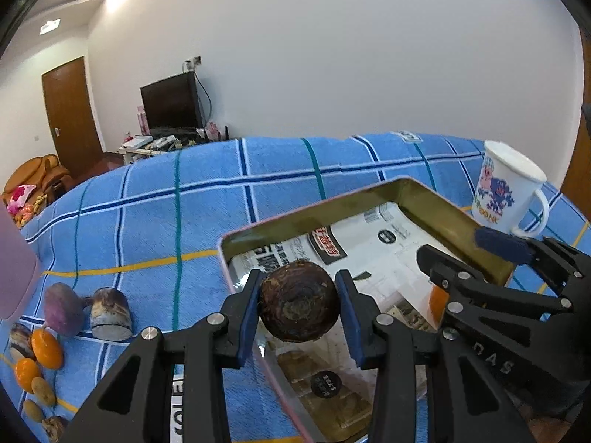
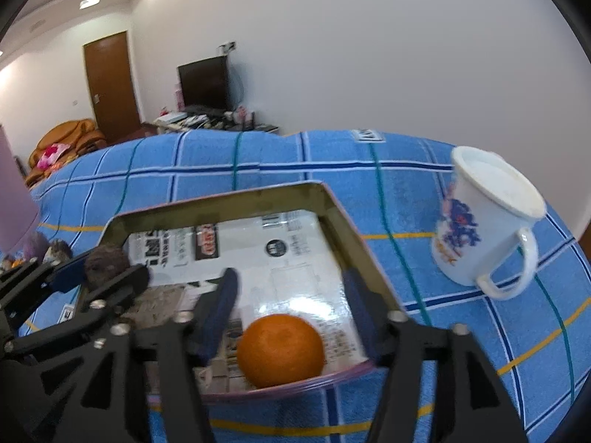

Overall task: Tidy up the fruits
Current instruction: 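Lower the mangosteen into the tin and open the left tool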

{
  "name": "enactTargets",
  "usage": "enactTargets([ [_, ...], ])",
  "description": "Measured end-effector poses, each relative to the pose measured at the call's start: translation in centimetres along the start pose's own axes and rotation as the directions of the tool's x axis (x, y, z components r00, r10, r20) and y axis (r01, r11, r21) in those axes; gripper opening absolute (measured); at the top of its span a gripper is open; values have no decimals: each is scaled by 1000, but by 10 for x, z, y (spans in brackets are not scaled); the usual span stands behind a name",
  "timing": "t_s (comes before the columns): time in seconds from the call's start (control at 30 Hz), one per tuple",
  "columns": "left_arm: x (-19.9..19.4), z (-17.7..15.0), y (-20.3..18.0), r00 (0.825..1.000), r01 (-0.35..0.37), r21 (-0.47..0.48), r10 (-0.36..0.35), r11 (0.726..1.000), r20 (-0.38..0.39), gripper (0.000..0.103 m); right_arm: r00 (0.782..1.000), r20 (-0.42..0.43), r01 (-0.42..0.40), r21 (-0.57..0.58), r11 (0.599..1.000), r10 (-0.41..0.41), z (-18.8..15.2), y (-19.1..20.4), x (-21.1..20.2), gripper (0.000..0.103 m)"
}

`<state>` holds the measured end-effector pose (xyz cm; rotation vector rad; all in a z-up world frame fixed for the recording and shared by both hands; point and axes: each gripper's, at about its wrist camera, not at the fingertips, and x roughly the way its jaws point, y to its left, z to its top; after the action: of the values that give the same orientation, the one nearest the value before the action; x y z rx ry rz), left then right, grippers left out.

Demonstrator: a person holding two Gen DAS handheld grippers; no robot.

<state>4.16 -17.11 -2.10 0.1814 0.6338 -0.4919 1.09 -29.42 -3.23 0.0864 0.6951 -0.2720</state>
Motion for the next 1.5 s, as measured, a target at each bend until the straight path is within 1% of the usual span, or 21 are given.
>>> enactTargets([
  [0.03, -3, 0, 2, 1000, -3, -3, 3, 1000, 10, 43, 1000, 12, 7, 13, 1000, -7, 0, -3, -2, 80],
  [0.07, -5, 0, 2, 1000, -3, -7, 3, 1000, 17, 46, 1000, 24, -5, 28, 1000, 4, 1, -6, -5, 80],
  [0.1, -8, 1, 3, 1000, -6, -15, 6, 1000, 26, 51, 999, 35, -17, 43, 999, 15, 1, -9, -8, 82],
  [0.13, -12, 1, 6, 999, -12, -24, 13, 1000, 38, 53, 999, 49, -23, 56, 998, 20, 1, -11, -11, 85],
  [0.17, -16, 2, 7, 998, -19, -29, 20, 999, 51, 59, 998, 64, -26, 65, 998, 22, 2, -13, -14, 87],
  [0.2, -19, 2, 8, 997, -26, -34, 28, 999, 66, 65, 997, 80, -27, 74, 997, 21, 2, -14, -17, 91],
  [0.23, -24, 3, 11, 995, -36, -42, 40, 998, 89, 68, 995, 99, -26, 83, 996, 18, 3, -16, -21, 96],
  [0.3, -31, 4, 16, 991, -53, -58, 59, 997, 121, 81, 988, 155, -21, 105, 994, 5, 3, -19, -31, 102],
  [0.37, -36, 5, 19, 987, -73, -65, 82, 995, 140, 84, 980, 198, -18, 116, 993, -5, 3, -21, -38, 103],
  [0.4, -36, 5, 19, 986, -83, -64, 91, 995, 142, 84, 975, 224, -19, 120, 993, -8, 2, -22, -43, 103],
  [0.6, -33, 4, 19, 983, -141, -57, 147, 988, 113, 84, 956, 290, -3, 150, 989, -41, 2, -24, -56, 103],
  [0.7, -36, 3, 21, 979, -151, -63, 158, 987, 127, 84, 949, 311, -6, 178, 984, -50, 0, -23, -59, 103],
  [0.77, -37, 2, 23, 977, -159, -68, 167, 985, 132, 84, 940, 337, -11, 192, 981, -55, -2, -22, -63, 103],
  [0.87, -36, 1, 25, 974, -176, -67, 184, 982, 132, 84, 921, 384, -6, 180, 984, -65, -5, -16, -71, 103],
  [0.93, -36, -1, 26, 970, -194, -60, 201, 979, 136, 84, 916, 393, 7, 169, 986, -74, -6, -13, -73, 103],
  [1.03, -37, -5, 27, 961, -224, -44, 229, 974, 158, 84, 919, 388, 16, 146, 989, -72, -6, -6, -71, 103],
  [1.2, -42, -12, 30, 951, -244, -38, 247, 969, 184, 84, 921, 387, -1, 125, 992, -48, -9, 0, -70, 103],
  [1.4, -53, -19, 43, 949, -236, -76, 247, 969, 197, 84, 919, 392, 3, 88, 996, -38, -11, 11, -71, 103],
  [1.5, -58, -23, 48, 949, -238, -79, 249, 968, 192, 84, 918, 396, 4, 75, 997, -34, -13, 16, -73, 103],
])
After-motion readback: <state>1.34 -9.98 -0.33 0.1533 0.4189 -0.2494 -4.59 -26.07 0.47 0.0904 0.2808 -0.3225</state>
